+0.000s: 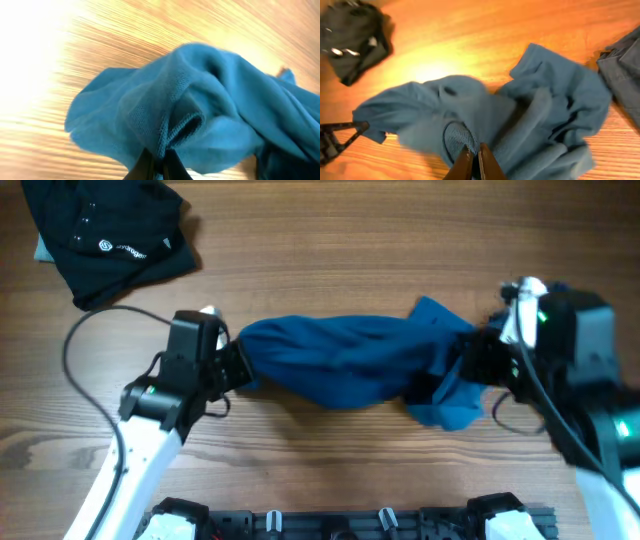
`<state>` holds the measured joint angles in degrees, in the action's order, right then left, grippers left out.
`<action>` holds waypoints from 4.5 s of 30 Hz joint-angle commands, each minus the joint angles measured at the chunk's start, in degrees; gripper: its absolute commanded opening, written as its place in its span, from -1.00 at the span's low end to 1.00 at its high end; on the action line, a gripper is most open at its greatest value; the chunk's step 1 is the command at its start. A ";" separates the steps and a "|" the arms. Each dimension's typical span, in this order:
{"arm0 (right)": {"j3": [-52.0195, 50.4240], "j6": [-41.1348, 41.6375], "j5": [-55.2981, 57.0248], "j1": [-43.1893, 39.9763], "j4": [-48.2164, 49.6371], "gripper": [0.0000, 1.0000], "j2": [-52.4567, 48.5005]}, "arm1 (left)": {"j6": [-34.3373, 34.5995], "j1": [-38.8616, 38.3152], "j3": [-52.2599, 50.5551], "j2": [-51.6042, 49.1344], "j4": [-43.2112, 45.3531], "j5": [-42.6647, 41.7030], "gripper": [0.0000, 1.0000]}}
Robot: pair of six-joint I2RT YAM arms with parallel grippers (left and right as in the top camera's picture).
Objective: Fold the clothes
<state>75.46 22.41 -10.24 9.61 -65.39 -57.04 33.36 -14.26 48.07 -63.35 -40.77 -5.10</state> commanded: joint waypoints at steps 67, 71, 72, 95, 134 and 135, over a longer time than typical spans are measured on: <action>-25.73 78.58 1.73 38.62 8.83 0.87 -22.86 | -13.22 8.48 0.48 -8.83 -0.17 -8.83 0.99; -25.73 79.62 -1.66 39.06 11.19 0.87 -27.54 | -13.25 8.48 0.48 -8.83 -0.20 -8.83 1.00; -25.73 79.76 -1.66 39.34 11.17 0.86 -27.91 | -13.25 8.48 0.48 -8.83 -0.20 -8.81 1.00; -34.07 76.37 8.15 47.06 23.32 1.00 -27.61 | -13.27 8.50 0.48 -8.83 -0.81 -8.79 1.00; -23.74 50.03 23.50 46.14 15.17 -0.91 5.38 | -22.86 3.74 0.48 -8.83 -0.57 -15.26 0.99; -22.60 48.74 23.93 46.14 15.19 -0.89 7.37 | -22.86 3.37 0.48 -8.83 -0.57 -15.26 1.00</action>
<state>47.97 79.48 9.76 56.05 -50.22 -56.69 12.10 -9.50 48.07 -72.01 -41.58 -19.22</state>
